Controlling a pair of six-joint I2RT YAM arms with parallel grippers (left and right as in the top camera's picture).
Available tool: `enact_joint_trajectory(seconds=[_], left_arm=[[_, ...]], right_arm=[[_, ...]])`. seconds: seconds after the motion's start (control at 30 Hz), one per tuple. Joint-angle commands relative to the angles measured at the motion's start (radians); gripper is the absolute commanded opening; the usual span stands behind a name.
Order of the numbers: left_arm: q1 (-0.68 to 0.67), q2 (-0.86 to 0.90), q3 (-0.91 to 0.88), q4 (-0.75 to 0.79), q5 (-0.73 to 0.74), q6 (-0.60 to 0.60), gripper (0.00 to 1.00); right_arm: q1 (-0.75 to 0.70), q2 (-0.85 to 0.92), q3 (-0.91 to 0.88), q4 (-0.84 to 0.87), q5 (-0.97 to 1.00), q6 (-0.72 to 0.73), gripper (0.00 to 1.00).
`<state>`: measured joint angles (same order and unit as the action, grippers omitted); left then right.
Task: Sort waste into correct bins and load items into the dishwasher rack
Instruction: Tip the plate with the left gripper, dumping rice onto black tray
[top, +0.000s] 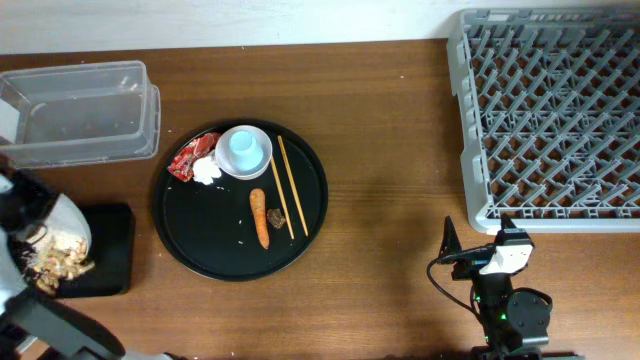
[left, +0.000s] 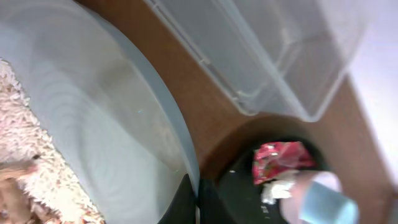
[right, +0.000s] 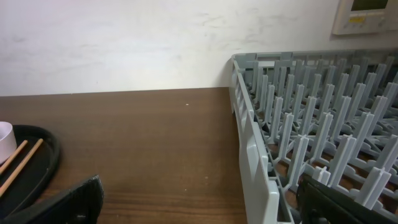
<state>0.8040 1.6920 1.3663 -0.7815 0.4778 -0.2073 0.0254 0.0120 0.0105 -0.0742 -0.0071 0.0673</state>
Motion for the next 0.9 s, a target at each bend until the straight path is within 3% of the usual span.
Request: enact_joint_trajectory(seconds=[0.0,0.27,0.4,0.47,0.57,0.67,0.87], left_arm=[[0.072,-0.021,0.023,0.006,0.264,-0.007,0.00],[0.156,-0.021,0.023,0.003,0.515,-0.093,0.00],[0.189,-0.021,0.023,-0.030,0.518,-0.185,0.00],[0.211,-0.021,0.023,-0.005,0.460,-0.187,0.00],[0.241,-0.021,0.023,-0.012,0.595,-0.182,0.00],[0.249,-0.021,0.023,-0.036,0.611,-0.192,0.00],[0.251,-0.021,0.023,-0.064,0.550,-0.182,0.00]], right_arm=[[-0.006,-0.005,-0.005,-0.005,0.008,-0.008,0.98],[-0.006,-0.005,-0.005,-0.005,0.009,-0.008,0.98],[-0.006,-0.005,-0.005,-0.005,0.008,-0.008,0.98],[-0.006,-0.005,-0.005,-0.005,0.009,-0.008,0.98],[-0.006,-0.005,-0.005,-0.005,0.009,-0.008,0.98],[-0.006,-0.005,-0.005,-0.005,0.008,-0.008,0.98],[-0.006,-0.005,-0.005,-0.005,0.008,-0.008,0.98]])
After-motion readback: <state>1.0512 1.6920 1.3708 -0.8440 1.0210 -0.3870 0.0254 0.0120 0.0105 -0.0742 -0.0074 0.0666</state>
